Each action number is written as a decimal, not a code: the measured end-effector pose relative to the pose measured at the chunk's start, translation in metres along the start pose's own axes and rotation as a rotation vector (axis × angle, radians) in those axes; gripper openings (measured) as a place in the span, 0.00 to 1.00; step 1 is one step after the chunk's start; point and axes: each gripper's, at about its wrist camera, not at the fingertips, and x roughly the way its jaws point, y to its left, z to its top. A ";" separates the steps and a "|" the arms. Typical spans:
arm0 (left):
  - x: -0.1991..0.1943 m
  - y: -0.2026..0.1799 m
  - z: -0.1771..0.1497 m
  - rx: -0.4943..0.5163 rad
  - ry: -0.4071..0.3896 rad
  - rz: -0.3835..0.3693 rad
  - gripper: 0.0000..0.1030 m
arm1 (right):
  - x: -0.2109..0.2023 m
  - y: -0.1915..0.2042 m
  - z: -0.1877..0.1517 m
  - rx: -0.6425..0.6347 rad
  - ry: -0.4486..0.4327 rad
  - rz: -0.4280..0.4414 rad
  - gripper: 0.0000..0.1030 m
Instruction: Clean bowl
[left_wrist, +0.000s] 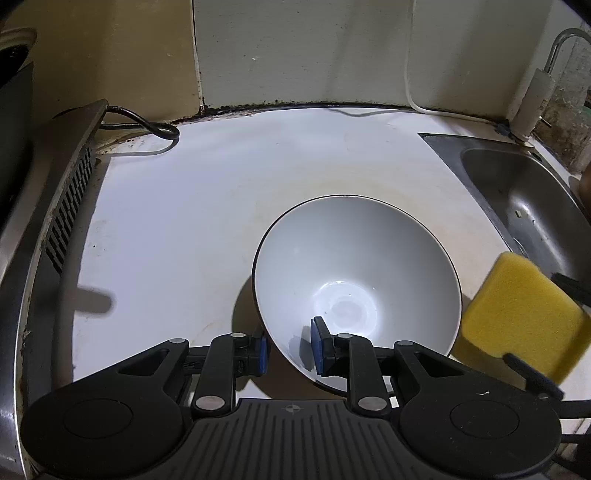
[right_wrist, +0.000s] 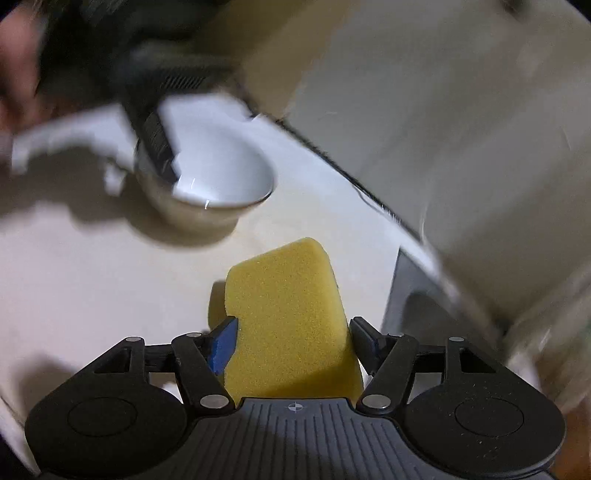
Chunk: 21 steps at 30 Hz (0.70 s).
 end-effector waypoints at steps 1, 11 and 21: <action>0.000 0.000 0.000 0.000 0.000 0.000 0.24 | -0.003 0.010 0.000 -0.068 -0.017 0.015 0.66; 0.001 0.002 0.000 -0.008 0.004 -0.007 0.24 | -0.025 -0.019 0.005 0.184 -0.090 0.478 0.66; 0.004 -0.004 0.002 -0.004 0.007 -0.003 0.25 | 0.001 -0.060 -0.020 0.373 -0.077 0.237 0.91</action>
